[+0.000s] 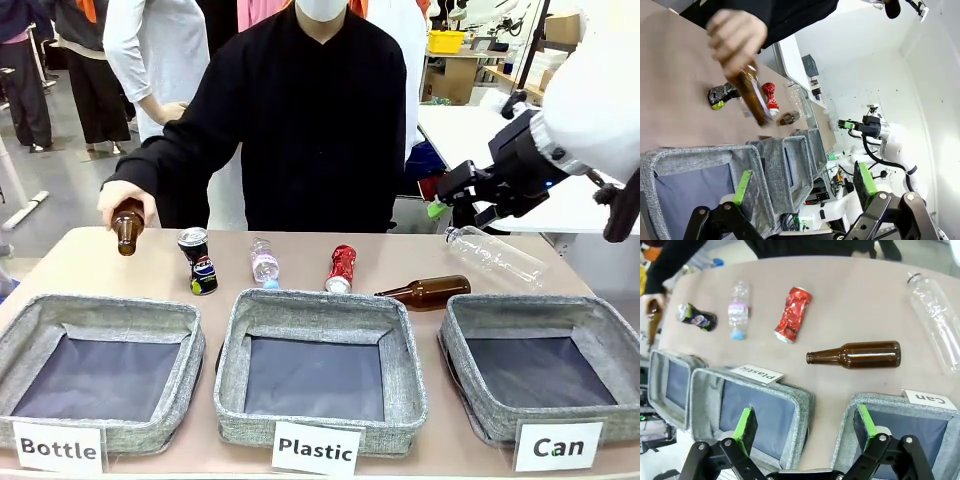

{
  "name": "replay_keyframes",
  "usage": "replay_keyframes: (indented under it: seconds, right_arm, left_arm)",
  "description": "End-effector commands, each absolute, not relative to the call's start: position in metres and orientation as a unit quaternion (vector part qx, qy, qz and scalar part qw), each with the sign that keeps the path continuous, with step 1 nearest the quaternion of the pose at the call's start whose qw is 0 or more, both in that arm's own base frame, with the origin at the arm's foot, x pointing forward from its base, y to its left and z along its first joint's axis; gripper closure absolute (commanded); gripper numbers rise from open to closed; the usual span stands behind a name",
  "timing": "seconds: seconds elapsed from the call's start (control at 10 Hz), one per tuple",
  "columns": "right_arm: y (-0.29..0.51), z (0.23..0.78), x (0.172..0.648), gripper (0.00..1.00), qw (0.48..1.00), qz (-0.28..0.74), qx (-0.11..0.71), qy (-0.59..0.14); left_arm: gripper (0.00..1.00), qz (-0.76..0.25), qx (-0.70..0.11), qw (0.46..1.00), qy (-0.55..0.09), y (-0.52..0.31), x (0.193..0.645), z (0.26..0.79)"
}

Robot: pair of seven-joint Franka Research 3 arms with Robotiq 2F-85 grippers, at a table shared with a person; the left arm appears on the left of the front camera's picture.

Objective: Sort the can waste into the basket.
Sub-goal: Pick up the can waste from the table and place it in the right Fabric basket.

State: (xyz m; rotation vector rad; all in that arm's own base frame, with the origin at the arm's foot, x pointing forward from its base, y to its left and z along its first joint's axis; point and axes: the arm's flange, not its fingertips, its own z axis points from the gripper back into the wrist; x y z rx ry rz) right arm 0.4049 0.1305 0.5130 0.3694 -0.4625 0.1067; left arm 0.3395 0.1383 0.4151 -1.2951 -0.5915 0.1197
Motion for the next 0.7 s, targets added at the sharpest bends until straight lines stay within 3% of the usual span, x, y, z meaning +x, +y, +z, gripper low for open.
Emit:
replay_keyframes:
  seconds: [0.0, 0.2, 0.6]
  right_arm:
    - [0.166, 0.512, 0.454, 0.0, 0.965, 0.028, 0.165, -0.2]
    - [0.195, 0.5, 0.498, 0.0, 0.977, 0.0, 0.143, -0.16]
    - [0.262, 0.452, 0.561, 0.0, 0.99, -0.066, 0.09, -0.08]
  left_arm:
    - [0.0, 0.059, -0.587, 0.754, -0.288, 0.158, 0.319, 0.445]
    - [0.0, 0.042, -0.565, 0.773, -0.287, 0.211, 0.276, 0.469]
    - [0.0, 0.047, -0.482, 0.827, -0.284, 0.284, 0.255, 0.463]
